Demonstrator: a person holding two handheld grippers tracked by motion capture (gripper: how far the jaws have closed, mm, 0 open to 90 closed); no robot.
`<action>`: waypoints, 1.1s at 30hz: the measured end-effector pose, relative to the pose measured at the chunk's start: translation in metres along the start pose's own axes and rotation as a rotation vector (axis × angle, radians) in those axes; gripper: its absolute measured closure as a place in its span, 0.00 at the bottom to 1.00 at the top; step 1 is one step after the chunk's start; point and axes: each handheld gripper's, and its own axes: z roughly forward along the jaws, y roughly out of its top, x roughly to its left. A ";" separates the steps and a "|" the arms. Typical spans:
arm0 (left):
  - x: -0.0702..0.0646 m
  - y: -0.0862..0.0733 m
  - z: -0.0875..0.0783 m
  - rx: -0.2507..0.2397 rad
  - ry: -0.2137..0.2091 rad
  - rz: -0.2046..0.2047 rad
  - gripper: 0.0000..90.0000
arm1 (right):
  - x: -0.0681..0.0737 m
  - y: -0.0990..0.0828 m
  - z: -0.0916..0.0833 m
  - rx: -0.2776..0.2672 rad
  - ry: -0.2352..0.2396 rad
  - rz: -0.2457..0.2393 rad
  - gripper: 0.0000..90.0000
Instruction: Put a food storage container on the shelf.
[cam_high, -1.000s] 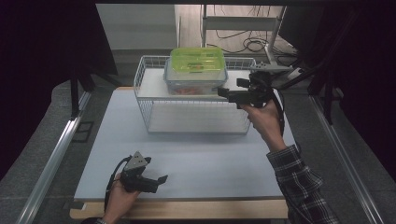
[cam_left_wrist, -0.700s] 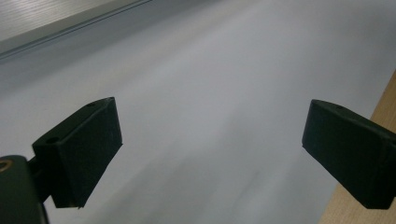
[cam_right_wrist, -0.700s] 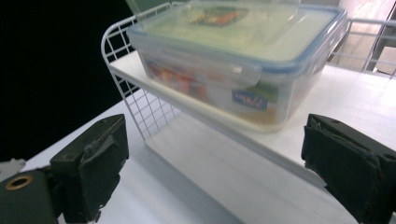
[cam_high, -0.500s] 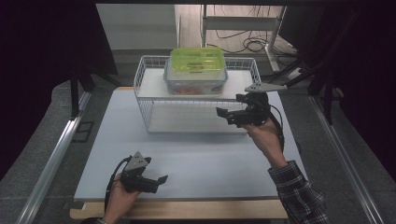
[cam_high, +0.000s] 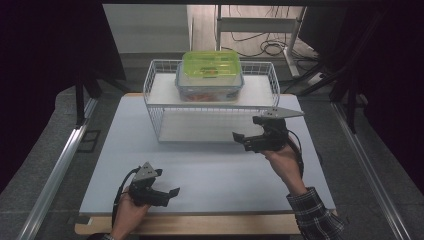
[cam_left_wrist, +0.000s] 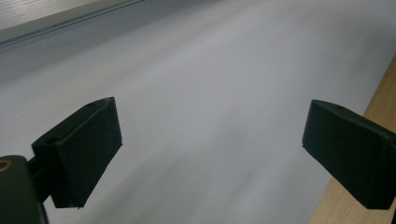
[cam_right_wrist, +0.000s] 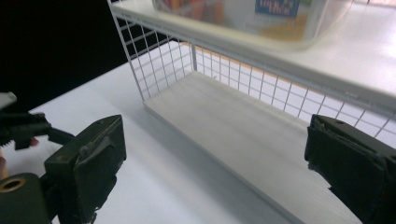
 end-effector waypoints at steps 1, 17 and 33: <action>0.000 0.000 0.000 0.001 0.001 0.001 0.05 | 0.000 -0.003 0.001 0.005 -0.003 -0.008 0.06; -0.001 -0.001 0.002 0.002 0.013 0.025 0.05 | -0.007 -0.052 0.001 0.036 -0.022 -0.012 0.01; -0.002 -0.001 0.001 0.003 0.013 0.035 0.05 | -0.002 -0.079 -0.016 0.066 -0.067 -0.016 0.00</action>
